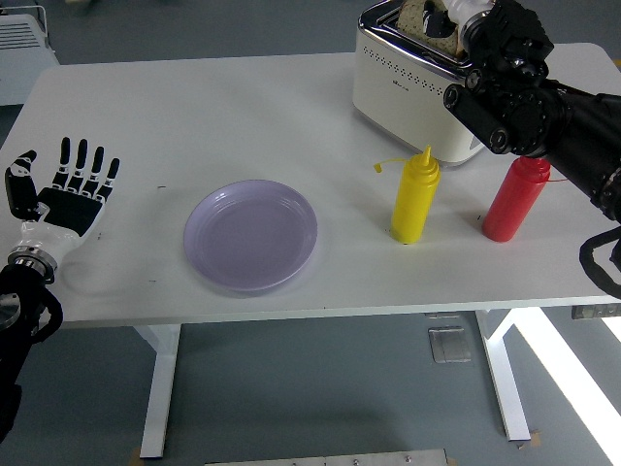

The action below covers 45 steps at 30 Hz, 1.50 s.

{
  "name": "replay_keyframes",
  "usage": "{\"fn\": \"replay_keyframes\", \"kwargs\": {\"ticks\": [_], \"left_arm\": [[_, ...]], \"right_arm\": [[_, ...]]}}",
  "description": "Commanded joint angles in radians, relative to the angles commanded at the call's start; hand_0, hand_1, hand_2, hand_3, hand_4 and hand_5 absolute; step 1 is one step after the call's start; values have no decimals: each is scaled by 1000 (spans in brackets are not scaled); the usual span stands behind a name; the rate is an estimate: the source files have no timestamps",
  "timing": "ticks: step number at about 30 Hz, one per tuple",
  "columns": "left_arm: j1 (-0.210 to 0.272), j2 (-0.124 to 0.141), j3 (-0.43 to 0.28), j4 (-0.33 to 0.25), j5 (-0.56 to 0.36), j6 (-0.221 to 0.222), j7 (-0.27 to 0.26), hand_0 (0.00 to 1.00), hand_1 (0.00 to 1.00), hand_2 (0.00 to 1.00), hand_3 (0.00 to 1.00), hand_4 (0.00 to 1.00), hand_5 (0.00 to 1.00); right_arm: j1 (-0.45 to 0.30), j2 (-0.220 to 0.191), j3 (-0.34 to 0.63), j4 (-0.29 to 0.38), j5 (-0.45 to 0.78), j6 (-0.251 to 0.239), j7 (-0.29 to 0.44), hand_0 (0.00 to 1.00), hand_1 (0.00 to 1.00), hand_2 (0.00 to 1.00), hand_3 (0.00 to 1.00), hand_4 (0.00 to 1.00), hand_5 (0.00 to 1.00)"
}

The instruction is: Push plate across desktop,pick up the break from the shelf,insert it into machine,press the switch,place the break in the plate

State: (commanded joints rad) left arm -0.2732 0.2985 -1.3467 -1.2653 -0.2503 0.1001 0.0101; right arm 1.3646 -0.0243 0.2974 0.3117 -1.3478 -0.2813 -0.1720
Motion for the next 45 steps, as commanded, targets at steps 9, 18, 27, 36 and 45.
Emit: {"fn": "replay_keyframes", "kwargs": {"ticks": [9,18,27,36,45], "left_arm": [[1,0,-13,0,2,2,-2,788,715,662,616,547,844],[6,0,-21,1,2,4,-5,788,716,663,614,545,840],[12,0,-26,1,1,5,-8,789,716,663,613,543,839],[18,1,-36,2,0,8,-15,789,716,663,612,543,839],[23,1,-39,4,-1,9,-20,789,716,663,609,542,839]], "right_arm": [[2,-14,40,43,-33,-22,3,442,390,517,550,176,2],[-2,-43,115,96,-63,-57,11,439,382,511,542,191,2],[-8,-54,140,123,-34,-96,26,433,355,470,497,165,2],[-12,-63,159,146,-7,-144,44,422,331,452,469,143,2],[-12,-77,183,166,3,-197,73,407,302,432,441,142,2]]}}
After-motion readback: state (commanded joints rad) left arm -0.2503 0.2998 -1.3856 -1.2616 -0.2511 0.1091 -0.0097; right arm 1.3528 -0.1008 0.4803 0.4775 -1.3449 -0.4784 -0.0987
